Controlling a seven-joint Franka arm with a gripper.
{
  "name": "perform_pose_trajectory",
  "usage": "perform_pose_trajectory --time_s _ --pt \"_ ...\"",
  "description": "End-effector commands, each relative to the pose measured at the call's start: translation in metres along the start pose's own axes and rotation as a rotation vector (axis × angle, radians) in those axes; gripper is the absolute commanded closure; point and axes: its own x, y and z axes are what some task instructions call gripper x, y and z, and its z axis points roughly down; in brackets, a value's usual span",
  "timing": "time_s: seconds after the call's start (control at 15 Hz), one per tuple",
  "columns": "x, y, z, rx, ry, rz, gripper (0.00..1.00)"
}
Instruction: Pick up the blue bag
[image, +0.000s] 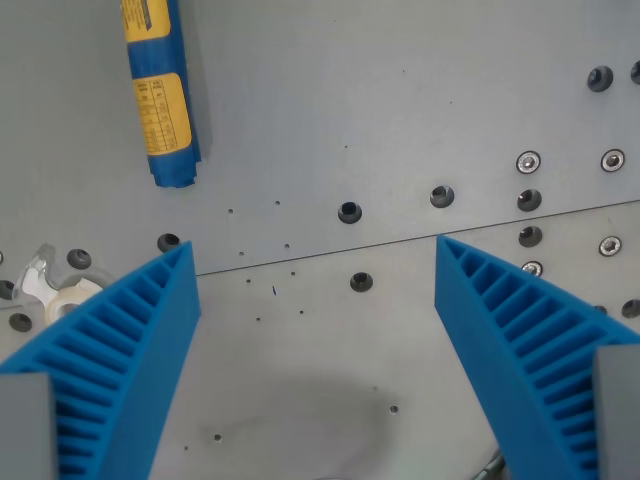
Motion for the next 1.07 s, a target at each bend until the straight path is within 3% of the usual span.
perform_pose_trajectory --time_s 0.07,1.07 --pt "-0.0003 0.0 -0.0018 0.0 0.004 0.0 0.0" --pt "0.0006 -0.0014 0.0006 0.0 0.004 -0.006 0.0"
